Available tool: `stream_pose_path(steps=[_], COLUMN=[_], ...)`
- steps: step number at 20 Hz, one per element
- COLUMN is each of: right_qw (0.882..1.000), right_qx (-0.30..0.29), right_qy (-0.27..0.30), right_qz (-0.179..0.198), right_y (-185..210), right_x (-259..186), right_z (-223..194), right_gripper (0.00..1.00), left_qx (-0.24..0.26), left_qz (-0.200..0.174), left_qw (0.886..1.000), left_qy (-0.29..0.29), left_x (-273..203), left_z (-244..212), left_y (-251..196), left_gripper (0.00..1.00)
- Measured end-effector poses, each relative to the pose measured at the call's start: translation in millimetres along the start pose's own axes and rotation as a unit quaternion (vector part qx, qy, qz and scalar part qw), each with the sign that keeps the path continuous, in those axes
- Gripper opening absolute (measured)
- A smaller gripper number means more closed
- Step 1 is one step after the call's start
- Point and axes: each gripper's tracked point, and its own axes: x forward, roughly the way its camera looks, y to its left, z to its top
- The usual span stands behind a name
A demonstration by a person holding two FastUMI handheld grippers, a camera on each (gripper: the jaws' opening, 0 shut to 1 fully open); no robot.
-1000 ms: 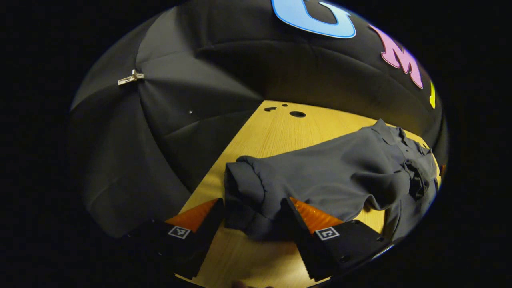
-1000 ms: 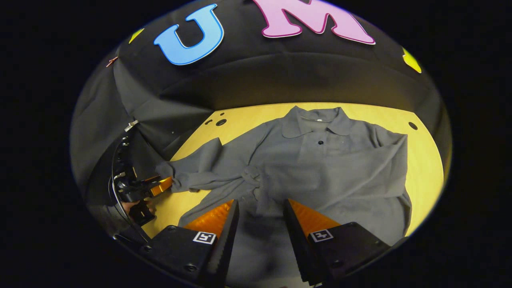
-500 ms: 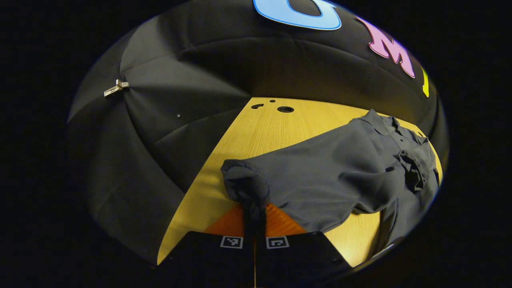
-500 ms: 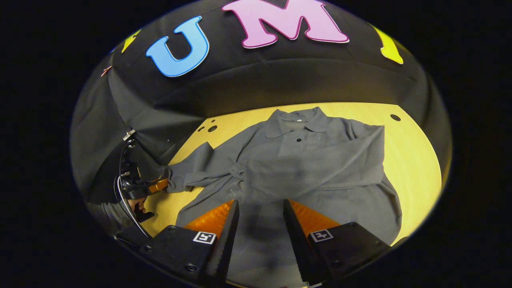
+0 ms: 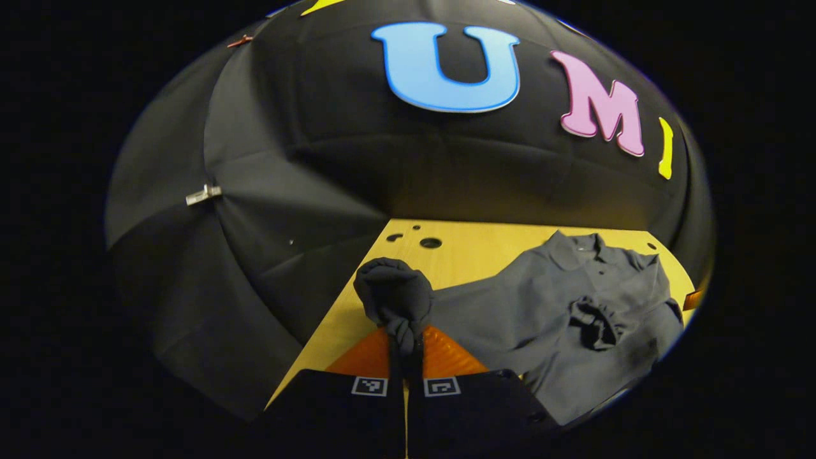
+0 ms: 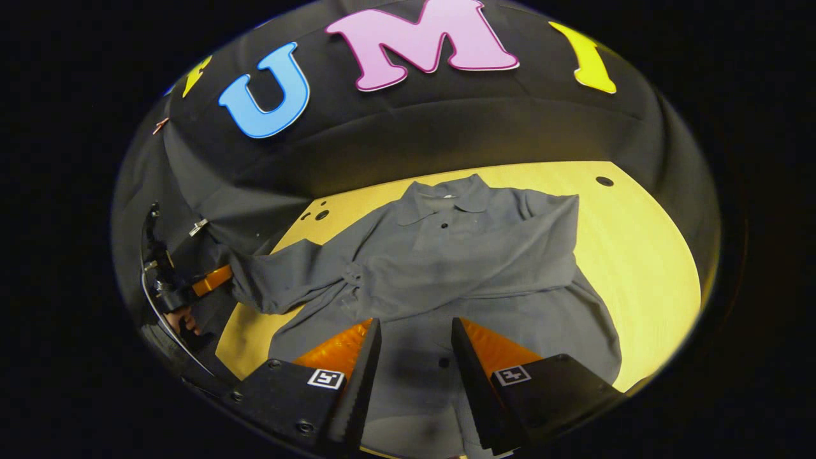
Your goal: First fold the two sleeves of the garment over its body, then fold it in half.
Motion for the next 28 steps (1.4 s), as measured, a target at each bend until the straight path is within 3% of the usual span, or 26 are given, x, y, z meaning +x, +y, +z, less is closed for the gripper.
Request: stream_pose_path(steps=[6, 12, 15, 23, 28], right_qw=[0.999, 0.999, 0.998, 0.997, 0.996], right_qx=[0.013, 0.015, 0.022, 0.034, 0.042], right_qy=[-0.017, -0.029, -0.031, -0.026, -0.018], right_qz=[-0.026, -0.038, -0.049, -0.071, -0.077], right_y=[-40.7, -79.5, -104.9, -178.4, -213.4], right_x=[-16.9, -37.6, -48.3, -69.0, -72.2], right_z=[4.9, 14.4, 14.7, 11.4, 7.1], right_gripper=[0.7, 0.86, 0.86, 0.86, 0.86], left_qx=[0.018, 0.027, 0.027, 0.04, 0.067], left_qz=[-0.054, -0.105, -0.129, -0.173, -0.18], left_qw=[0.997, 0.993, 0.99, 0.984, 0.981], left_qy=[-0.046, -0.053, -0.053, -0.033, -0.005], left_x=[-30.5, -48.8, -53.4, -48.2, -30.2], left_z=[56.7, 69.2, 71.8, 55.1, 14.7], left_y=[-88.9, -179.4, -223.7, -336.6, -395.2], left_gripper=[0.06, 0.06, 0.06, 0.06, 0.06])
